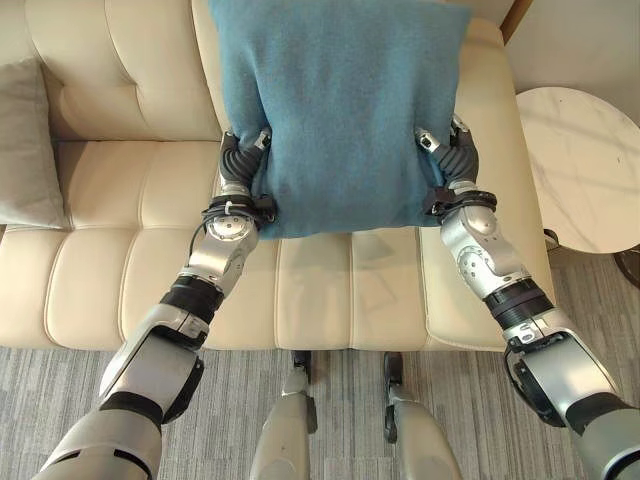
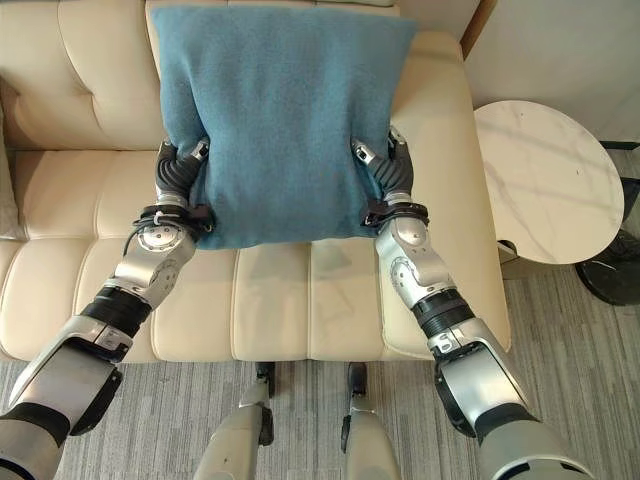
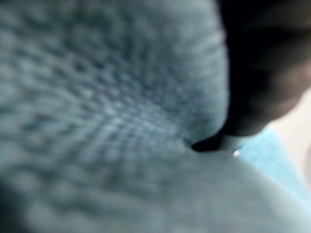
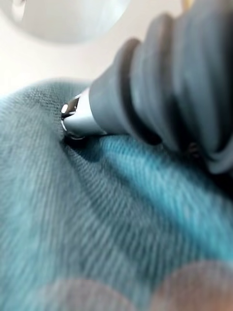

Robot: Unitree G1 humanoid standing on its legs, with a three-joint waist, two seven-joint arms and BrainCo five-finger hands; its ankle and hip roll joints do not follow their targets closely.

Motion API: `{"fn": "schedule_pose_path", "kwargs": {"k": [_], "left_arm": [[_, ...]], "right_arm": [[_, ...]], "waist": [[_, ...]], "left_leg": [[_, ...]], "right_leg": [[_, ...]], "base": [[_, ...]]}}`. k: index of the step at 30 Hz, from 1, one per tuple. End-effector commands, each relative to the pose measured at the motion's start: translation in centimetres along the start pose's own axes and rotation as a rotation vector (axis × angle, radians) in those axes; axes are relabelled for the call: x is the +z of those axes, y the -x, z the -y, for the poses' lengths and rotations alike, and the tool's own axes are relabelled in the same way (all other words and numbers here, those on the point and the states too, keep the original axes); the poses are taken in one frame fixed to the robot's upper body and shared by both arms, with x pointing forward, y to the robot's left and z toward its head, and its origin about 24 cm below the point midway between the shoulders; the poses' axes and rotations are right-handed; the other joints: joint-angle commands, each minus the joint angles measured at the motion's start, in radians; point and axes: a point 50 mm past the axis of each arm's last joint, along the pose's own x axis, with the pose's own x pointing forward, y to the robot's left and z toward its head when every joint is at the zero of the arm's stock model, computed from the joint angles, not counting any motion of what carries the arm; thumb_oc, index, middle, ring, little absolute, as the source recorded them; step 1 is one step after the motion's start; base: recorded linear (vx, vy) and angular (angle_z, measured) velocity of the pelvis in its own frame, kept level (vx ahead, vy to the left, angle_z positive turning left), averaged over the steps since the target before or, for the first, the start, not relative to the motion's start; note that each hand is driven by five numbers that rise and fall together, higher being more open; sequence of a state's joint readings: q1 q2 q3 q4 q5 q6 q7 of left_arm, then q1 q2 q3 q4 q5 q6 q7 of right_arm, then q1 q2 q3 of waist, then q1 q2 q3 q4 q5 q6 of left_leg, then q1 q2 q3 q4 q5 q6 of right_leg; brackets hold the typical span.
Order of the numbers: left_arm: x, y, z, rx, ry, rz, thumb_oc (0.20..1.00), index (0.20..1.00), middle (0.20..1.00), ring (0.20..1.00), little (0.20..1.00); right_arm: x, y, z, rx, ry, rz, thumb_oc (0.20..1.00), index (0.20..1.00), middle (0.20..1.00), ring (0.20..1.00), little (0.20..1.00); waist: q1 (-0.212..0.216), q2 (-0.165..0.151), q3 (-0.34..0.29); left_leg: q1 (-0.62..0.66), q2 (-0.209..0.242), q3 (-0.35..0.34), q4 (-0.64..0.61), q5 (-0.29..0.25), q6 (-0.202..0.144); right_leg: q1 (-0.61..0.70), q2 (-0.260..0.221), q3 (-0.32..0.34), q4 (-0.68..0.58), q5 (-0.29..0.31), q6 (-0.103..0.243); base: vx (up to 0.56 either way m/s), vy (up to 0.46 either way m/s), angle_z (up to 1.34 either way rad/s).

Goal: Pick up all the scattered cushions and arrange them neatly on the sofa.

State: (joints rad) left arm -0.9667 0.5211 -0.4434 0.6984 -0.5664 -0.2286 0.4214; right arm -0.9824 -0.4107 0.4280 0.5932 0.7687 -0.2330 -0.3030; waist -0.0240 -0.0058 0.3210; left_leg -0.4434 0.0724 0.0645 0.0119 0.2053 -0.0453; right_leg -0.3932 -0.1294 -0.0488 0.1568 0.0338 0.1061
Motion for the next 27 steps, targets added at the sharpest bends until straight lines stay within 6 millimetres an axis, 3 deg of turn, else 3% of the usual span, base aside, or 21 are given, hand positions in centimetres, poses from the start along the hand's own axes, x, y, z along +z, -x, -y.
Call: {"fn": "schedule_pose_path", "kwargs": {"k": [1,3,4,5,6,7,9,13,16,24,27], "left_arm": [[10.9,-3.2,3.4,-0.047,-0.061,0.402,0.2,0.2,0.2,0.2,0.2],[11.4,-3.7,3.1,-0.02,-0.113,0.413,0.2,0.2,0.2,0.2,0.2],[12.2,-4.6,2.8,0.047,-0.233,0.424,0.2,0.2,0.2,0.2,0.2],[12.3,-4.6,2.8,0.047,-0.233,0.426,0.235,0.235,0.235,0.235,0.235],[12.3,-5.0,2.4,0.072,-0.297,0.417,0.561,0.561,0.561,0.561,0.561],[12.4,-5.5,2.2,0.092,-0.352,0.395,1.0,1.0,1.0,1.0,1.0],[12.2,-6.0,1.5,0.125,-0.432,0.364,1.0,1.0,1.0,1.0,1.0],[11.4,-6.1,0.4,0.194,-0.503,0.34,1.0,1.0,1.0,1.0,1.0],[9.5,-5.9,-0.7,0.236,-0.33,0.237,1.0,1.0,1.0,1.0,1.0],[5.5,-5.2,-4.0,0.252,-0.169,0.07,1.0,1.0,1.0,1.0,1.0],[2.2,-3.8,-5.7,0.268,-0.031,-0.028,1.0,1.0,1.0,1.0,1.0]], "right_arm": [[7.5,-2.0,-7.9,0.196,-0.061,0.304,0.2,0.2,0.2,0.2,0.2],[8.2,-2.4,-7.9,0.172,-0.033,0.334,0.2,0.2,0.2,0.2,0.2],[9.3,-3.4,-7.2,0.075,0.077,0.384,0.576,0.576,0.576,0.576,0.576],[9.4,-3.4,-7.2,0.074,0.077,0.386,1.0,1.0,1.0,1.0,1.0],[9.9,-3.9,-7.0,0.038,0.123,0.399,1.0,1.0,1.0,1.0,1.0],[10.1,-4.3,-6.7,0.005,0.168,0.399,1.0,1.0,1.0,1.0,1.0],[10.5,-4.9,-6.0,-0.067,0.235,0.403,1.0,1.0,1.0,1.0,1.0],[9.0,-4.9,-4.8,-0.177,0.371,0.381,1.0,1.0,1.0,1.0,1.0],[6.7,-4.7,-4.0,-0.21,0.374,0.281,1.0,1.0,1.0,1.0,1.0],[2.8,-3.6,-2.3,-0.225,0.314,0.14,1.0,1.0,1.0,1.0,1.0],[0.4,-2.1,-1.4,-0.214,0.219,0.076,1.0,1.0,1.0,1.0,1.0]], "waist": [[0.009,-0.059,0.028],[0.011,-0.059,0.031],[0.015,-0.058,0.038],[0.015,-0.058,0.038],[0.015,-0.059,0.042],[0.016,-0.061,0.047],[0.02,-0.059,0.054],[0.02,-0.057,0.066],[0.02,-0.059,0.071],[0.018,-0.055,0.062],[0.017,-0.053,0.05]], "left_leg": [[-0.06,-0.013,-0.047,0.174,-0.228,-0.007],[-0.083,-0.014,-0.048,0.18,-0.228,-0.007],[-0.122,-0.021,-0.053,0.184,-0.223,-0.007],[-0.124,-0.021,-0.054,0.185,-0.223,-0.007],[-0.14,-0.023,-0.057,0.188,-0.22,-0.007],[-0.154,-0.025,-0.059,0.19,-0.219,-0.006],[-0.173,-0.031,-0.063,0.188,-0.214,-0.004],[-0.181,-0.042,-0.071,0.177,-0.207,0.0],[-0.167,-0.052,-0.071,0.167,-0.21,0.006],[-0.117,-0.055,-0.06,0.15,-0.214,0.012],[-0.07,-0.053,-0.054,0.141,-0.222,0.014]], "right_leg": [[-0.016,-0.005,-0.019,0.014,-0.128,-0.024],[-0.036,-0.008,-0.019,0.016,-0.125,-0.022],[-0.07,-0.011,-0.022,0.019,-0.117,-0.018],[-0.073,-0.011,-0.022,0.02,-0.117,-0.018],[-0.085,-0.012,-0.023,0.022,-0.115,-0.018],[-0.1,-0.011,-0.022,0.024,-0.114,-0.018],[-0.112,-0.012,-0.022,0.02,-0.111,-0.016],[-0.111,-0.015,-0.023,0.005,-0.103,-0.01],[-0.097,-0.016,-0.021,-0.014,-0.094,-0.007],[-0.055,-0.016,-0.01,-0.043,-0.074,-0.006],[-0.012,-0.015,-0.011,-0.058,-0.071,-0.008]], "base": [[-0.04,0.04,0.02],[-0.02,0.011,0.02],[-0.03,0.004,0.03],[-0.04,0.006,0.09],[-0.02,0.008,0.17],[-0.03,0.012,0.2],[-0.01,0.013,0.11],[0.02,0.014,0.1],[0.04,0.024,0.1],[0.01,0.03,-0.05],[0.03,0.029,-0.18]]}}
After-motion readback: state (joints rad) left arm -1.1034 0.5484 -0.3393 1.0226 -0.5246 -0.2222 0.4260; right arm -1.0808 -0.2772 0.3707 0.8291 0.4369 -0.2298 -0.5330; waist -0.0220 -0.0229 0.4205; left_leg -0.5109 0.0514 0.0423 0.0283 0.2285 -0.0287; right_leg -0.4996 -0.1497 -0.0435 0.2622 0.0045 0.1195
